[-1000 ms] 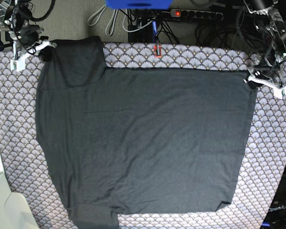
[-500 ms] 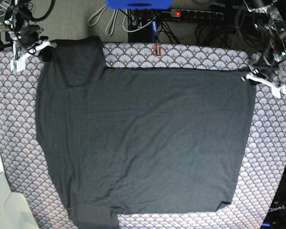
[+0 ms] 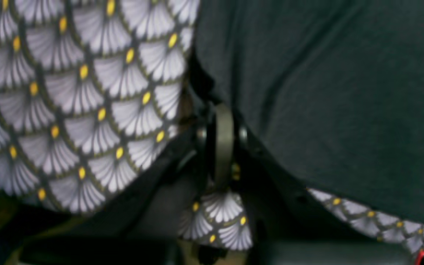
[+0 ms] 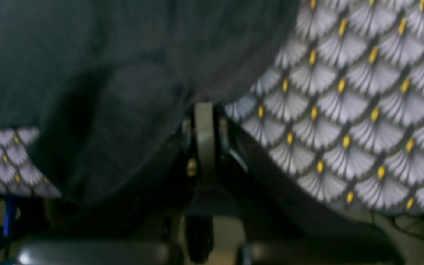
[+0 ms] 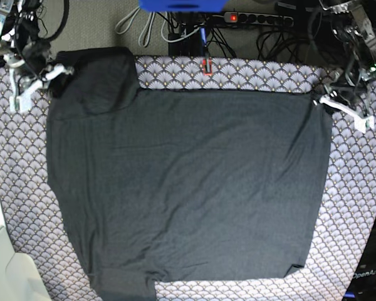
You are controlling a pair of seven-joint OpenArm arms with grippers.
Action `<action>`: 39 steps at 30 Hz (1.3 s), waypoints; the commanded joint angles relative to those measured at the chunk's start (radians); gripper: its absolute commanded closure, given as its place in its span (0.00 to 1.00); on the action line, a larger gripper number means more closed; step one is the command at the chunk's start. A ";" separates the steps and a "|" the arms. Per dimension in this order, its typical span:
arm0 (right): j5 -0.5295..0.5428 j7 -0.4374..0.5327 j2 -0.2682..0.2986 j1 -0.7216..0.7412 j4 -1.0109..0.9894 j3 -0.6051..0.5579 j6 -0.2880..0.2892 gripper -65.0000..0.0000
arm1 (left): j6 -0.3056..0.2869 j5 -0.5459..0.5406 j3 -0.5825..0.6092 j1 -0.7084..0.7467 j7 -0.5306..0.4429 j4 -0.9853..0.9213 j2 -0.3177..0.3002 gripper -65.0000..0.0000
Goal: Fold the T-shirt properly
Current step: 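Lift the shoulder edge and fold it over toward the hem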
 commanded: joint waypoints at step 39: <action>0.011 -0.033 0.131 0.619 -0.321 -0.003 -0.001 1.00 | 0.002 0.107 -0.028 -0.397 0.059 -0.095 -0.026 0.99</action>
